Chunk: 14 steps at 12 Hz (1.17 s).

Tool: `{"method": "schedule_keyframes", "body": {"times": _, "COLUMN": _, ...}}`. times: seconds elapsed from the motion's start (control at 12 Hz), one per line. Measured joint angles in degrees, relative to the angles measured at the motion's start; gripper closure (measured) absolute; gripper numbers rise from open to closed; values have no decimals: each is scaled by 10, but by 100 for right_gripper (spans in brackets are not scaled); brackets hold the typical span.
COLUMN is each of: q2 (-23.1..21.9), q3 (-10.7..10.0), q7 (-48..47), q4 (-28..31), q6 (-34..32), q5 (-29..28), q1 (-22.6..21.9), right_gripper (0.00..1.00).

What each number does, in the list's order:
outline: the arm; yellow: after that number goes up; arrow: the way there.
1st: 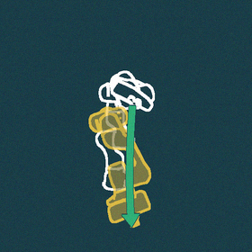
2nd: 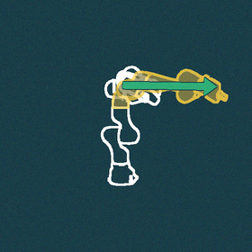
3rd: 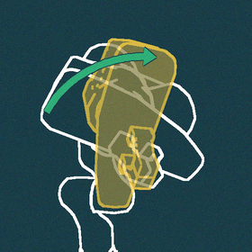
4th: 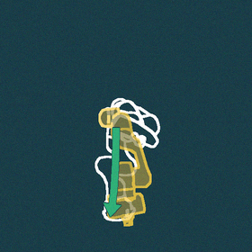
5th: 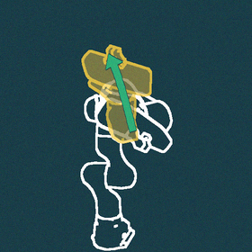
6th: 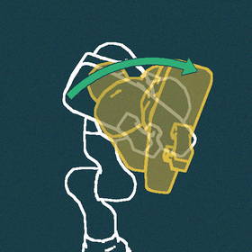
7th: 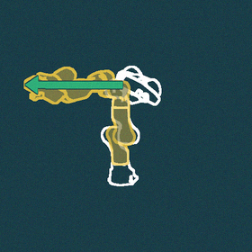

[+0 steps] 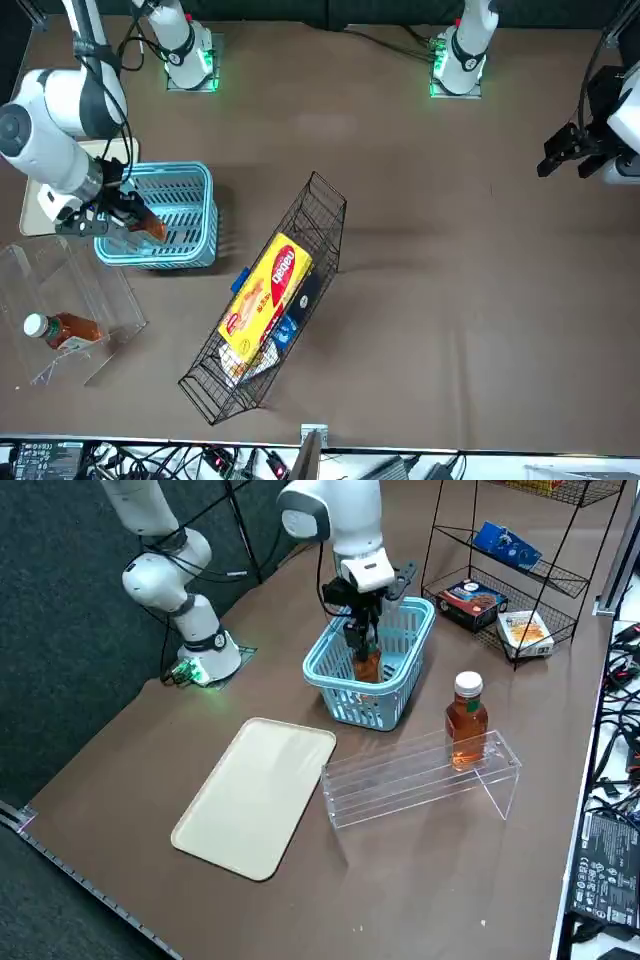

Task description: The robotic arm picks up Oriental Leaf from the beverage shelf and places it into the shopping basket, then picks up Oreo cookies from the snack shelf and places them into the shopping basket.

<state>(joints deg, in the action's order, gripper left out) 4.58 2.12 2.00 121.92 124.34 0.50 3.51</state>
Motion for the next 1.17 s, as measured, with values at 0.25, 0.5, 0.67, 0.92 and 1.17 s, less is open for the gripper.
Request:
{"method": "schedule_keyframes", "body": {"times": 0.25, "q2": 22, "q3": 0, "q7": 0, "q4": 2, "q6": 14, "q5": 0, "q1": -1, "right_gripper": 44}}
{"method": "schedule_keyframes", "body": {"times": 0.5, "q2": 36, "q3": 0, "q7": 0, "q4": 2, "q6": 15, "q5": 0, "q1": -6, "right_gripper": 44}}
{"method": "schedule_keyframes", "body": {"times": 0.67, "q2": 42, "q3": 0, "q7": 0, "q4": 2, "q6": 15, "q5": 0, "q1": -6, "right_gripper": 42}}
{"method": "schedule_keyframes", "body": {"times": 0.92, "q2": 46, "q3": -1, "q7": 0, "q4": -4, "q6": 15, "q5": 0, "q1": -6, "right_gripper": 17}}
{"method": "schedule_keyframes", "body": {"times": 1.17, "q2": 39, "q3": -1, "q7": 0, "q4": -40, "q6": -17, "q5": 0, "q1": -6, "right_gripper": 0}}
